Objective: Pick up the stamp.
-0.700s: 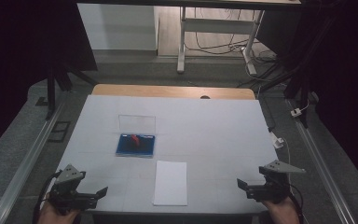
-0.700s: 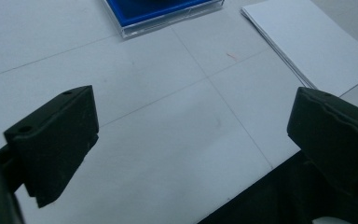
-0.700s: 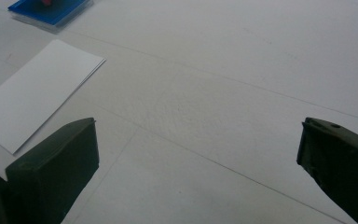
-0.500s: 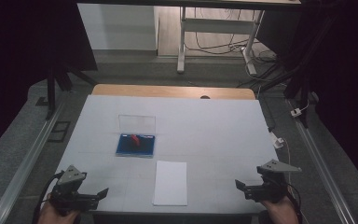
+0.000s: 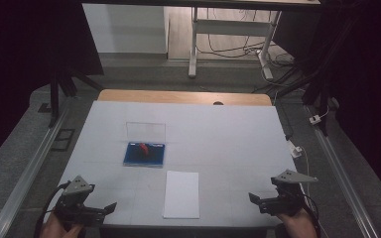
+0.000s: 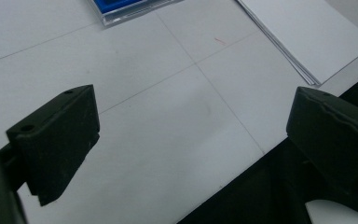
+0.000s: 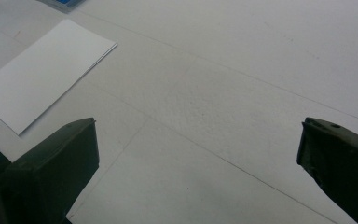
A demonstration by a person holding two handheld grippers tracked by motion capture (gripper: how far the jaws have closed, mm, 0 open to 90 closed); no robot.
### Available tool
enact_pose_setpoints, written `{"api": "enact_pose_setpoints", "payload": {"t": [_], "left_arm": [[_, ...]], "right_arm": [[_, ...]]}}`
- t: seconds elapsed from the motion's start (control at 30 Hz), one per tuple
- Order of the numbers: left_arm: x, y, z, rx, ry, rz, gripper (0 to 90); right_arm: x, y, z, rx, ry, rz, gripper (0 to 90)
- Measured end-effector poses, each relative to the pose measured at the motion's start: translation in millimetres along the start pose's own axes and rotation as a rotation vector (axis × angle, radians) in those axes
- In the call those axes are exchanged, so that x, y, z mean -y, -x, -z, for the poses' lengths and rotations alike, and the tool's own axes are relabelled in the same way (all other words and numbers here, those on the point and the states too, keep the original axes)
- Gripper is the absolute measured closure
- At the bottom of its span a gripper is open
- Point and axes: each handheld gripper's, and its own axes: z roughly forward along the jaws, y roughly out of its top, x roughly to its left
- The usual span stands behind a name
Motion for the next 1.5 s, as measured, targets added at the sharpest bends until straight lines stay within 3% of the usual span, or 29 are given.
{"api": "enact_pose_setpoints", "payload": {"t": [0.27,0.37,0.43,0.57,0.67,0.77,1.07,1.3,1.5], "left_arm": [[1.2,-6.4,2.0,0.059,0.009,0.032,2.8],[1.8,-9.4,3.4,0.12,0.025,0.037,2.6],[1.7,-11.3,4.9,0.159,0.069,0.048,1.2],[-0.8,-9.9,4.6,0.137,0.071,0.04,1.3],[-4.9,-5.9,-1.0,0.099,0.041,0.0,1.1],[-8.6,-3.7,-4.5,0.085,0.046,-0.02,0.7],[-16.8,-2.7,-12.0,0.065,0.075,-0.012,0.0],[-26.9,-1.6,-16.1,0.007,0.095,-0.025,0.0],[-35.4,-2.5,-23.1,0.018,0.08,-0.054,0.0]], "right_arm": [[-0.6,0.1,-0.9,-0.011,0.0,0.001,0.0],[-1.1,-0.2,-1.6,-0.013,-0.008,0.009,0.0],[-1.2,-0.7,-2.0,-0.016,-0.008,0.014,0.0],[-1.5,-1.4,-2.4,-0.017,-0.011,0.019,0.0],[-1.6,-1.6,-2.5,-0.017,-0.015,0.023,0.0],[-1.6,-1.3,-2.4,-0.019,-0.015,0.021,0.0],[-1.6,-1.3,-2.6,-0.02,-0.016,0.022,0.0],[-1.7,-1.4,-2.8,-0.018,-0.018,0.022,0.0],[-1.6,-1.3,-2.6,-0.016,-0.017,0.02,0.0]]}}
